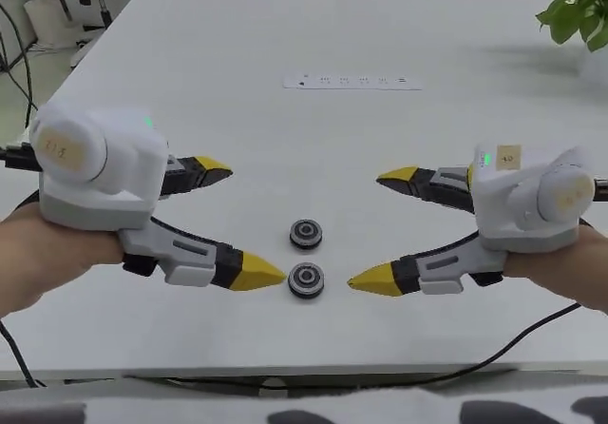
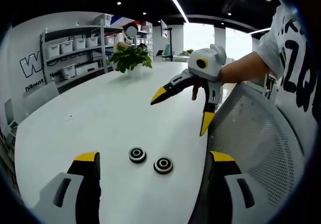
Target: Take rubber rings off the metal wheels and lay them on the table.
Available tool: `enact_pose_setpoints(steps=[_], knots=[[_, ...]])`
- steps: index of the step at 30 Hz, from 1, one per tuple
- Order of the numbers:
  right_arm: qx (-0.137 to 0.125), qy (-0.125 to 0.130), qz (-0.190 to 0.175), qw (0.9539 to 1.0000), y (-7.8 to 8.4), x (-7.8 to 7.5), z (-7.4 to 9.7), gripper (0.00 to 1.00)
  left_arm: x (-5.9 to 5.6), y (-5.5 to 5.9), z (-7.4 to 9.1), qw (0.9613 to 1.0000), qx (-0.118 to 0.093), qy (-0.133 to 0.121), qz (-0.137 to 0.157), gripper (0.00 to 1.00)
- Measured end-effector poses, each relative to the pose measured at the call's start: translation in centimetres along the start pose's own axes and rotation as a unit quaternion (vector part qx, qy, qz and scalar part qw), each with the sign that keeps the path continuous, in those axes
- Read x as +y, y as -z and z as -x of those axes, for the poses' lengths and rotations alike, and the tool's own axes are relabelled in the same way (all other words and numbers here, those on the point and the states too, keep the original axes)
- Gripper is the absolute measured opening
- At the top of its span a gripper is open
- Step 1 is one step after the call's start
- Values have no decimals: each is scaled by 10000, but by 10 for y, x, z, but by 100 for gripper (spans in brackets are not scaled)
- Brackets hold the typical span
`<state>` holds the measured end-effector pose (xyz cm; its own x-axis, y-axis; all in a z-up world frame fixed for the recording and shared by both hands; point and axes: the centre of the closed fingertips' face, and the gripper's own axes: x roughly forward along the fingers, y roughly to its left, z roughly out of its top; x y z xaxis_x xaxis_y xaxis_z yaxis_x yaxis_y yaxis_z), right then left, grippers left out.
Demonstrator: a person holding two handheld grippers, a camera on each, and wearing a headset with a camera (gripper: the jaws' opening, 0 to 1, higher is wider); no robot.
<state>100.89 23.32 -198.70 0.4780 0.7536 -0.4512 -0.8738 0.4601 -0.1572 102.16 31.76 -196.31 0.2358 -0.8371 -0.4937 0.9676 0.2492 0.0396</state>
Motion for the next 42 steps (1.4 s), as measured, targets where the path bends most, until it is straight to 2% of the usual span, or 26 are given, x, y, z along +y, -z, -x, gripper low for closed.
enact_pose_setpoints(steps=[16, 25, 30, 34, 42], knots=[[184, -299, 31, 9994, 20, 0, -17, 72, 1, 13, -17, 9997, 35, 256, 7, 75], [281, -471, -35, 9985, 30, 1, -24, 66, -2, 22, -25, 9989, 139, 445, -44, 66], [351, -558, -26, 9978, 35, 3, -28, 64, -3, 25, -31, 9985, 188, 514, -92, 64], [367, -611, -56, 9974, 36, 5, -30, 63, -8, 29, -34, 9974, 263, 661, -121, 57], [413, -696, -97, 9967, 41, 6, -34, 59, -11, 36, -41, 9963, 390, 764, -90, 52]])
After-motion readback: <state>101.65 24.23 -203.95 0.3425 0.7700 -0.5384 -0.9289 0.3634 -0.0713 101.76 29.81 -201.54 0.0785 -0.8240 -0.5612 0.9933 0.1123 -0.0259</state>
